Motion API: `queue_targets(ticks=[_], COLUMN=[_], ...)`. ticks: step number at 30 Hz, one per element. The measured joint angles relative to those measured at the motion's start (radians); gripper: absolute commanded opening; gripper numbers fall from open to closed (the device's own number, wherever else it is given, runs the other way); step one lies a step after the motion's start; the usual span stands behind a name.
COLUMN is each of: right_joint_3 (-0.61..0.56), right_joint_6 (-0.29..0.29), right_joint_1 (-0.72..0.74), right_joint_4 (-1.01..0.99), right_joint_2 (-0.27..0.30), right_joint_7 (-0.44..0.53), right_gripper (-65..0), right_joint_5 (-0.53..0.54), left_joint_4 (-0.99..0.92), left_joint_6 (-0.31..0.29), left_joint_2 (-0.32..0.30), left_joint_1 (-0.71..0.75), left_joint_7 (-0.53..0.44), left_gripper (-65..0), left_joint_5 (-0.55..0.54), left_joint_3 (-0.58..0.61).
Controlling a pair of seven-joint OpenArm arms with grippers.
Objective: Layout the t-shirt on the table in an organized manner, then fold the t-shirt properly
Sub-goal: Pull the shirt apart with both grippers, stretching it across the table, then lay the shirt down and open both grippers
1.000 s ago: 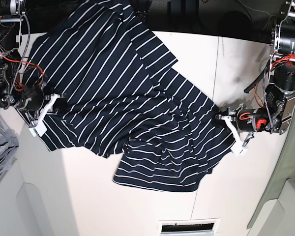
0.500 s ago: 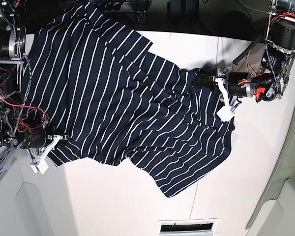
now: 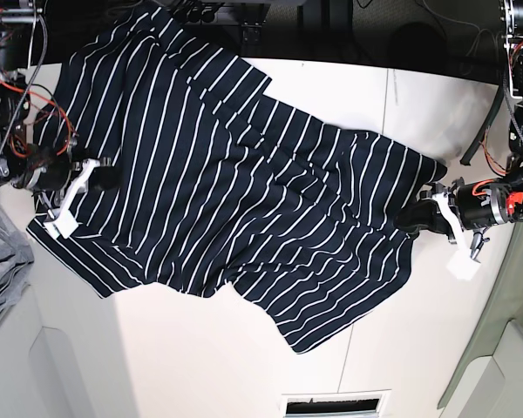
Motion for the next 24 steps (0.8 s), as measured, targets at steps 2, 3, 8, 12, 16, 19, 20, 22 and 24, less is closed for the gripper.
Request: queue_targets(ticks=[2, 3, 8, 12, 16, 19, 20, 22, 24], right_joint_3=[0.000, 0.000, 0.002, 0.005, 0.008, 0.009, 0.009, 0.008, 0.006], right_joint_6=[-0.001, -0.002, 0.009, 0.020, 0.027, 0.019, 0.016, 0.010, -0.008], right_joint_1=[-0.053, -0.079, -0.124, -0.039, 0.077, 0.165, 0.189, 0.239, 0.291], right_joint_4=[0.011, 0.010, -0.040, -0.180, -0.351, -0.434, -0.455, -0.486, -0.511], right_joint_2=[0.001, 0.001, 0.001, 0.008, 0.019, 0.021, 0.021, 0.019, 0.014], right_joint_7=[0.004, 0.011, 0.135, 0.186, 0.219, 0.238, 0.237, 0.224, 0.216], right_gripper=[-65.0, -65.0, -65.0, -65.0, -65.0, -65.0, -65.0, -65.0, -65.0], right_joint_5=[-0.002, -0.013, -0.111, -0.176, -0.177, -0.195, -0.201, -0.221, -0.249], left_joint_4=[-0.005, -0.016, -0.139, -0.186, -0.182, -0.175, -0.168, -0.148, -0.119], left_joint_6=[0.000, 0.000, 0.001, -0.007, -0.007, -0.014, -0.013, -0.006, -0.005], left_joint_2=[0.013, 0.021, 0.044, 0.032, 0.027, 0.010, 0.009, 0.011, 0.024], left_joint_1=[0.031, 0.046, 0.064, 0.068, 0.114, 0.161, 0.175, 0.198, 0.216], left_joint_7=[-0.092, -0.125, -0.142, -0.122, -0.083, -0.066, -0.054, -0.014, 0.017], left_gripper=[-65.0, -65.0, -65.0, -65.0, -65.0, -65.0, -65.0, -65.0, -65.0], left_joint_5=[0.116, 0.172, 0.291, 0.282, 0.212, 0.110, 0.084, 0.027, -0.018], left_joint_3=[0.001, 0.001, 0.014, 0.010, 0.006, 0.006, 0.005, 0.007, 0.009])
